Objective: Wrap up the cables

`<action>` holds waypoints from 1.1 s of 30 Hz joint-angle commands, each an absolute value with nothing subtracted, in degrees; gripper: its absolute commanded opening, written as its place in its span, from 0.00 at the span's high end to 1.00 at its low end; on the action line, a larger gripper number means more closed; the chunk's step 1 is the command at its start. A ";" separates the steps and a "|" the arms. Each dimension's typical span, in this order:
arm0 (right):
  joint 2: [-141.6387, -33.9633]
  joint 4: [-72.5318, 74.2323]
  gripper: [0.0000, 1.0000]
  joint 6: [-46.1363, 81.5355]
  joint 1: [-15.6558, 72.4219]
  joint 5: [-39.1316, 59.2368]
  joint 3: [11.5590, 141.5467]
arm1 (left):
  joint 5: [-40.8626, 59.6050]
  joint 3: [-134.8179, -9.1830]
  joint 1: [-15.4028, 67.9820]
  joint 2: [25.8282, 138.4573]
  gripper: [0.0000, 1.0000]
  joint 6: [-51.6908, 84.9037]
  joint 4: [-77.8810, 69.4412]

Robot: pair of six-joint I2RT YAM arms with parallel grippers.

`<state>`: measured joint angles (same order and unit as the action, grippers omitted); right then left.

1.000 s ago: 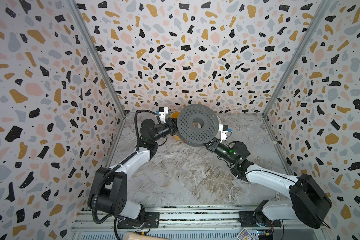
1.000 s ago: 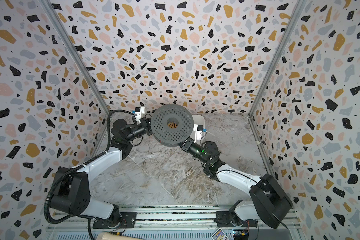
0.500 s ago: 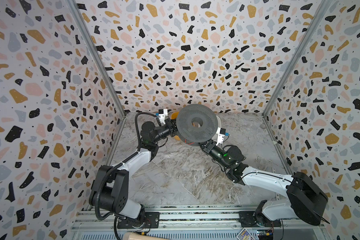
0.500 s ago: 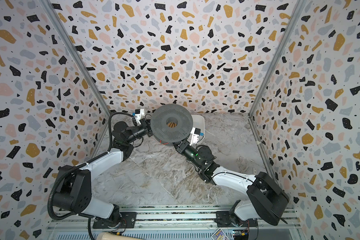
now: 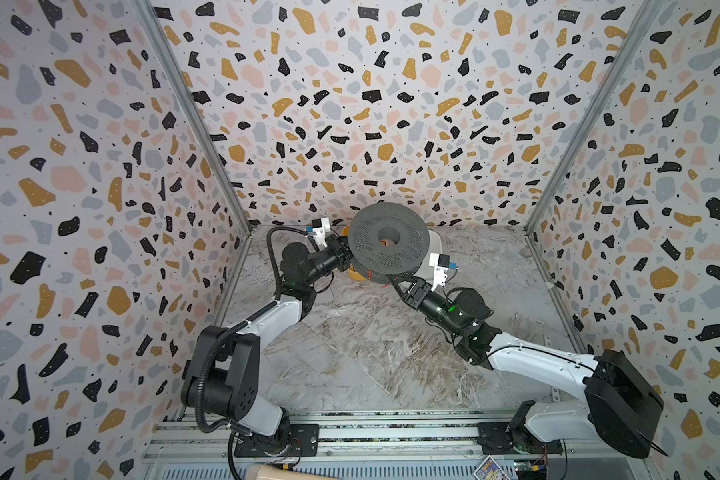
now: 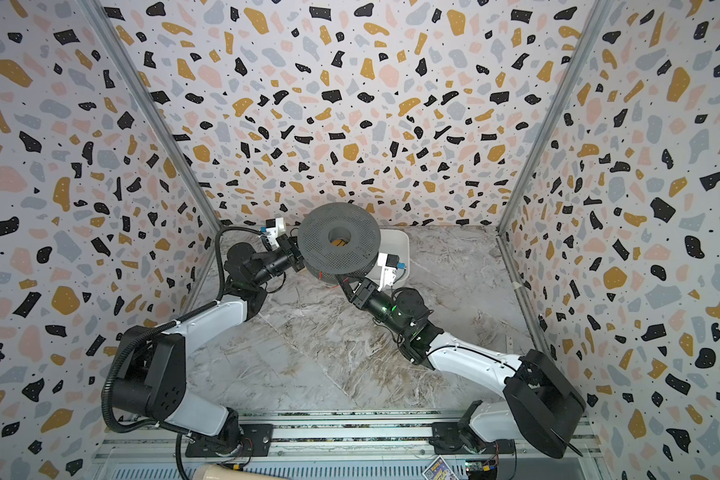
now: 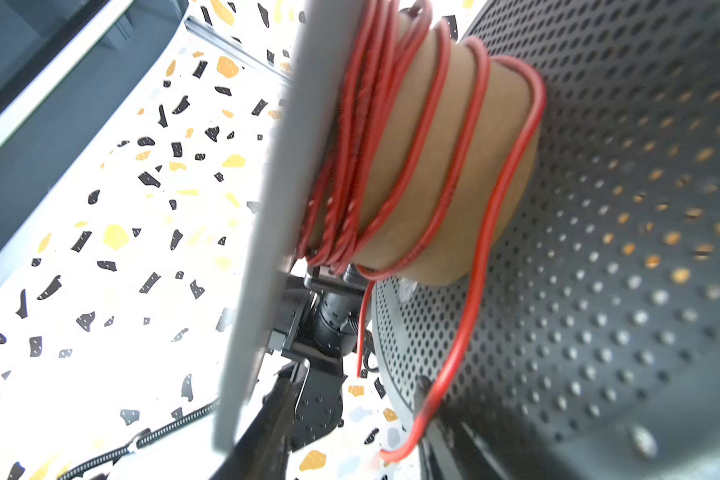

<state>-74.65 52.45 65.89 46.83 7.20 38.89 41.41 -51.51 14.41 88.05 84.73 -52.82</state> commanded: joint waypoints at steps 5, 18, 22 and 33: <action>-68.73 42.24 0.42 62.39 45.11 7.22 36.74 | 47.53 -54.14 15.06 88.61 1.00 92.48 -68.19; -67.94 41.58 0.33 62.49 43.86 12.01 35.11 | 48.43 -54.58 14.76 89.47 1.00 93.55 -69.08; -69.29 40.82 0.33 61.02 46.75 10.94 36.78 | 48.17 -54.23 14.77 89.73 1.00 93.60 -69.05; -70.14 30.58 0.33 53.15 51.94 5.10 41.40 | 48.43 -53.48 14.46 91.44 1.00 97.21 -73.43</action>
